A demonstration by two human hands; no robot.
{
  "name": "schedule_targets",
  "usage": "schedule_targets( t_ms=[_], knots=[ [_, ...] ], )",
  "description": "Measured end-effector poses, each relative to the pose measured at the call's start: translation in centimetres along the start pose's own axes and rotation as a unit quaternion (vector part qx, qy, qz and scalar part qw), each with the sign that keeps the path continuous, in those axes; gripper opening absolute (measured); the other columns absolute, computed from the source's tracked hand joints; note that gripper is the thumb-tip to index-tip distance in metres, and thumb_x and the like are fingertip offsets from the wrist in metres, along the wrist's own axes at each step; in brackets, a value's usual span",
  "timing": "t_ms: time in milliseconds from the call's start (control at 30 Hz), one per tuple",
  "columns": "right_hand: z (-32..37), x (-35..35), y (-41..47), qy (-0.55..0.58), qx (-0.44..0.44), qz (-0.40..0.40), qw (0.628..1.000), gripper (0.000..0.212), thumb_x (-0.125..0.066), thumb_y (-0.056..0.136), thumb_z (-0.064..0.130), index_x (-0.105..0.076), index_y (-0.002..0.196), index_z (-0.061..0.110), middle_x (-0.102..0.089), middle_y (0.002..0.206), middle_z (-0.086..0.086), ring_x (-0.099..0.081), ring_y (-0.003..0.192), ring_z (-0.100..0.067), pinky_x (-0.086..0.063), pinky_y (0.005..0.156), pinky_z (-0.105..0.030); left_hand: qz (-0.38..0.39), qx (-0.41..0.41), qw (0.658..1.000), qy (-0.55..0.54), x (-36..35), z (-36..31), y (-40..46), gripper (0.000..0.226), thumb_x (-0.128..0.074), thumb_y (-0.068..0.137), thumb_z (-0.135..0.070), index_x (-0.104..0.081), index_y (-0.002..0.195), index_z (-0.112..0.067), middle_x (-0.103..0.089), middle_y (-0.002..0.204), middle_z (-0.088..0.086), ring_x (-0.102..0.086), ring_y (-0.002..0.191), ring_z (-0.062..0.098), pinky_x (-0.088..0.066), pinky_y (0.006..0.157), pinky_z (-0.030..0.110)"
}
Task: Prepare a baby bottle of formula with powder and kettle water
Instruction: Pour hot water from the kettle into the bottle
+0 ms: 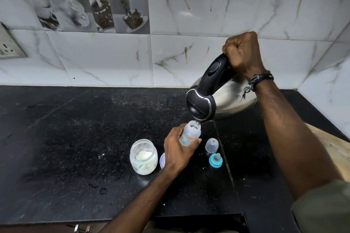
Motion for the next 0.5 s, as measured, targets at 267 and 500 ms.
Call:
schedule_targets(
  t_ms=[267,500],
  knots=[
    [-0.7,0.0,-0.4,0.007,-0.008,-0.003,1.0,0.032,-0.045,0.071,0.027,-0.022,0.049,0.019,-0.021,0.051,-0.02,-0.018,0.054,-0.022,-0.019,0.045,-0.041,0.006,0.0,1.0,-0.004,-0.2,0.2,0.0,0.049,-0.087,0.071,-0.038,-0.069,0.116,-0.031,-0.067,0.103,-0.019,-0.065,0.099,-0.002,-0.058,0.083,0.031],
    [-3.2,0.1,-1.7,0.049,-0.051,-0.03,0.997,0.032,-0.044,0.07,0.025,-0.02,0.051,0.02,-0.017,0.052,0.0,-0.015,0.054,-0.017,-0.015,0.048,-0.043,-0.005,-0.006,1.0,-0.015,-0.1,0.4,0.0,0.05,-0.089,0.073,-0.032,-0.063,0.112,-0.047,-0.069,0.105,-0.018,-0.067,0.099,0.002,-0.058,0.084,0.034]
  ],
)
Point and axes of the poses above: each hand's wrist, its own y-axis towards the middle knuckle, its own x-axis out of the back of the hand, z = x × y, the point moved 7 cm from there along y, towards the middle knuckle
